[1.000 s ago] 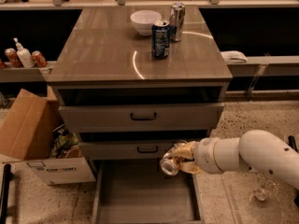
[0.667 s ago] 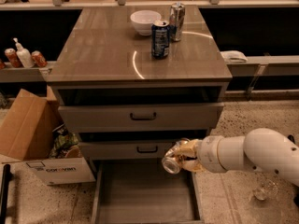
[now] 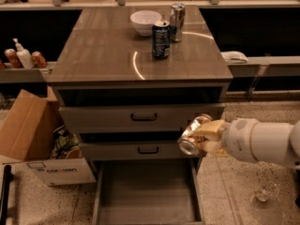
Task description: Pick orange can from bottom drawer and place on counter
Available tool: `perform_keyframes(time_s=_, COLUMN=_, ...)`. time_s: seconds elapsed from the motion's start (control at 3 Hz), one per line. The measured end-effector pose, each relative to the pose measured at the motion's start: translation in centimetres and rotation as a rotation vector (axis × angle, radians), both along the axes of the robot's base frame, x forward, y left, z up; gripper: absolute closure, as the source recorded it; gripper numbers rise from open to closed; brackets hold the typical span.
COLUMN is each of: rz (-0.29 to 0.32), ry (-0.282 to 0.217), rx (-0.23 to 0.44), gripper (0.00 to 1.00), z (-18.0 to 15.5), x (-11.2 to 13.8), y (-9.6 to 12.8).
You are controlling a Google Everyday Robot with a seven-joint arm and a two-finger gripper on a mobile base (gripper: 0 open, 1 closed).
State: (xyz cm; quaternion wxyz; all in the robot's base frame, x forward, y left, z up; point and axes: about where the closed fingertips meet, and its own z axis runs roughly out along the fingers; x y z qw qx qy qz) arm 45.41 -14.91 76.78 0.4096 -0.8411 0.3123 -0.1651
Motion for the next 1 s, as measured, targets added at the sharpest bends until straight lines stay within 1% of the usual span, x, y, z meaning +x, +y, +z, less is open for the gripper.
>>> perform_keyframes(time_s=0.33, rz=-0.019, ry=-0.103, rx=-0.028, gripper=1.0, z=5.8, x=0.6, y=-1.8)
perform_keyframes(time_s=0.67, rz=-0.019, ry=-0.103, rx=-0.028, gripper=1.0, z=5.8, x=0.6, y=-1.8)
perform_keyframes(time_s=1.0, rz=-0.029, ry=-0.132, rx=-0.048, gripper=1.0, z=7.5, x=1.8, y=-2.8)
